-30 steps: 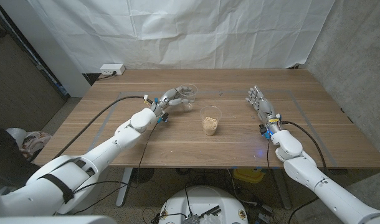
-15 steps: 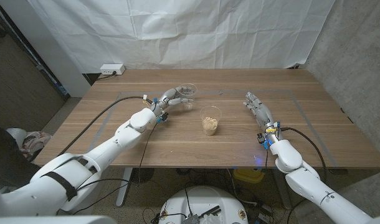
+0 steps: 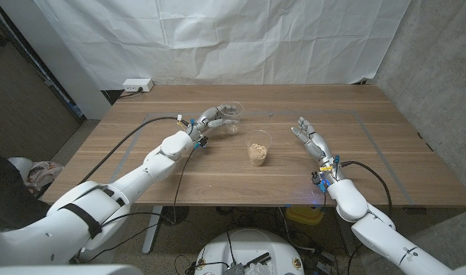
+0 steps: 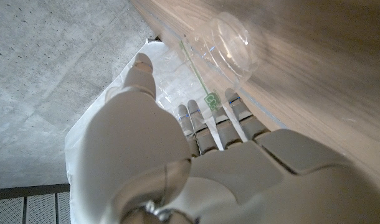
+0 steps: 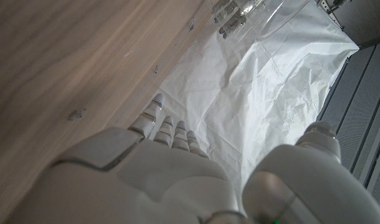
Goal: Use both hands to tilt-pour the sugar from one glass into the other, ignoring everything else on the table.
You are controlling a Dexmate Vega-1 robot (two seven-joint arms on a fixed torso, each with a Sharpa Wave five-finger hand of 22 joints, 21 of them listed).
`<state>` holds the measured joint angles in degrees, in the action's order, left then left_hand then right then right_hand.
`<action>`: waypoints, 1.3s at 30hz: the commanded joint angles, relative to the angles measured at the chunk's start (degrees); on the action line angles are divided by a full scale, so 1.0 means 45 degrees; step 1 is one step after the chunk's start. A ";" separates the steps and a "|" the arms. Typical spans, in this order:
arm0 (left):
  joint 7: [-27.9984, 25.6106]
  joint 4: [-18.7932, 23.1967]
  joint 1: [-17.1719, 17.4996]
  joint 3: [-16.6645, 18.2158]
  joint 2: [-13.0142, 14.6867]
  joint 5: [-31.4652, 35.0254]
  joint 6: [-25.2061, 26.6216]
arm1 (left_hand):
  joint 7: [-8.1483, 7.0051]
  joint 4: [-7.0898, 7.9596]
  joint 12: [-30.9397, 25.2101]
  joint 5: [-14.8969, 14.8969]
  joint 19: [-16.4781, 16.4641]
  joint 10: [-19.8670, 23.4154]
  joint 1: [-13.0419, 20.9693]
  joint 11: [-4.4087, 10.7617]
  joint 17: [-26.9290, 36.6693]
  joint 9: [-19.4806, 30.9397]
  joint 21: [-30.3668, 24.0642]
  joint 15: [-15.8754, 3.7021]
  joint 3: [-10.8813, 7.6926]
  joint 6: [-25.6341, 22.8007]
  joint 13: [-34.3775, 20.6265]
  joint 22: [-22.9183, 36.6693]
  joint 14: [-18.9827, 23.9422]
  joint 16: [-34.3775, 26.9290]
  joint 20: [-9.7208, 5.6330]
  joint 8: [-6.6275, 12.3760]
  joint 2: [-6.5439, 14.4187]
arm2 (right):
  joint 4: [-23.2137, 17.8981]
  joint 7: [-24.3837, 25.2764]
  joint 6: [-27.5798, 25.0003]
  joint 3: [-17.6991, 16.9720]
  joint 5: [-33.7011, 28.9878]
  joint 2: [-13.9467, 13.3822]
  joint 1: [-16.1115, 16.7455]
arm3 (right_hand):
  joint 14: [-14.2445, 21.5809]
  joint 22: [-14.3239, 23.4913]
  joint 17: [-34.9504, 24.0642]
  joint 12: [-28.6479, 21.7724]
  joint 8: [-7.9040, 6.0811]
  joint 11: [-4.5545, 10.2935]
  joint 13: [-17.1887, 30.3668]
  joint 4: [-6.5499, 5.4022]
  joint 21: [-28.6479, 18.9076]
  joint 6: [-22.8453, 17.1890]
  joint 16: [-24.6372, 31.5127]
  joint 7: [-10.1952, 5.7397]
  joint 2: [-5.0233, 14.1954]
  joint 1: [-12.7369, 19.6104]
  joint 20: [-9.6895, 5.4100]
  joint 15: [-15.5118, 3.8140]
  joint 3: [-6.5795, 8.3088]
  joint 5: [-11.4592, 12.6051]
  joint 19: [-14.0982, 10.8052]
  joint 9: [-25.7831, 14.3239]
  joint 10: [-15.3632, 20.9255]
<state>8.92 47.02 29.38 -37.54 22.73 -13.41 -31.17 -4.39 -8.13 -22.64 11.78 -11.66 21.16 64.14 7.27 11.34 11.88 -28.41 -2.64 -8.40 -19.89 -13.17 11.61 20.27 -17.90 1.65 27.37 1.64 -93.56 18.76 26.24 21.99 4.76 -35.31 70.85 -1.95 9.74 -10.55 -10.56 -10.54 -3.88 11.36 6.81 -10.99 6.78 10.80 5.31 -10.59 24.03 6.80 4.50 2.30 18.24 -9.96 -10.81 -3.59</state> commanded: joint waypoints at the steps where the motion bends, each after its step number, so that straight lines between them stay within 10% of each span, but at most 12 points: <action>1: 0.0271 -0.0865 -0.0429 -0.0121 -0.0323 -0.0059 -0.0322 | 0.0002 0.0053 0.0072 -0.0091 -0.0023 0.0143 0.0055 -0.0006 0.0014 0.0046 -0.0056 -0.1135 -0.0065 -0.0095 -0.0032 0.0029 0.0113 -0.0052 -0.0045 0.0082 0.0115 | -0.0699 0.1360 -0.0532 0.0433 -0.2093 0.0212 0.0518 | -0.0010 0.0041 -0.0034 -0.0020 0.0015 0.0020 0.0017 0.0083 -0.0068 0.0186 0.0052 0.0068 -0.0016 0.0192 -0.0212 -0.0025 -0.0153 0.0122 -0.0078 -0.0074 -0.0119; 10: 0.0515 -0.1981 -0.0960 -0.0262 -0.0770 -0.0072 -0.0780 | -0.0020 0.0050 0.0099 -0.0150 -0.0018 0.0200 0.0075 0.0009 0.0010 0.0051 -0.0068 -0.1166 -0.0069 -0.0185 -0.0051 0.0032 0.0135 -0.0057 -0.0039 0.0111 0.0164 | -0.1574 0.2170 -0.1919 0.0641 -0.3496 0.0107 0.0829 | -0.0200 0.0030 -0.0038 0.0027 -0.0012 -0.0110 0.0023 0.0218 -0.0026 0.0384 -0.0002 0.0183 -0.0020 0.0372 -0.0236 -0.0062 -0.0407 0.0235 -0.0040 -0.0094 -0.0455; 20: 0.0739 -0.2859 -0.1349 -0.0379 -0.1089 -0.0130 -0.1148 | -0.0014 0.0055 0.0135 -0.0200 -0.0014 0.0247 0.0089 -0.0006 0.0009 0.0056 -0.0084 -0.1191 -0.0074 -0.0279 -0.0073 0.0036 0.0156 -0.0063 -0.0061 0.0139 0.0231 | -0.1353 0.3018 -0.2628 0.1542 -0.4593 0.0597 0.0584 | -0.0869 0.0023 -0.0052 -0.0023 -0.0090 -0.0347 0.0051 0.0375 0.0213 0.0730 -0.0095 0.0353 0.0044 0.0725 -0.1428 -0.0159 -0.1012 0.0522 0.0757 -0.0145 -0.1018; 39: 0.0701 -0.2226 -0.1152 -0.0405 -0.0824 -0.0140 -0.0892 | 0.0012 0.0059 0.0198 -0.0249 0.0015 0.0323 0.0125 -0.0059 0.0010 0.0067 -0.0108 -0.1185 -0.0100 -0.0438 -0.0112 0.0043 0.0190 -0.0075 -0.0046 0.0186 0.0378 | -0.1517 0.4688 -0.5193 0.2813 -0.6441 0.1168 0.0365 | -0.0813 0.0029 -0.0051 -0.0142 -0.0135 -0.0373 0.0064 0.0417 0.0121 0.0865 0.0020 0.0479 0.0168 0.0986 -0.1467 -0.0167 -0.1277 0.0683 0.0953 -0.0163 -0.0992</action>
<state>12.23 35.06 23.68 -39.30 18.23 -14.05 -35.88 -4.50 -7.89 -21.81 10.80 -11.65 22.18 64.60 6.86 11.24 11.85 -28.61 -2.35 -8.65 -21.40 -13.47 11.60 20.57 -17.90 1.66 27.80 2.69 -100.45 36.06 8.89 31.03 -20.52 -31.88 73.31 -5.93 9.73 -10.53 -10.82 -10.82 -5.42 11.35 8.54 -10.11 9.44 10.46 6.74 -9.97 27.52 0.40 3.79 -2.94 21.00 -5.67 -11.34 -8.18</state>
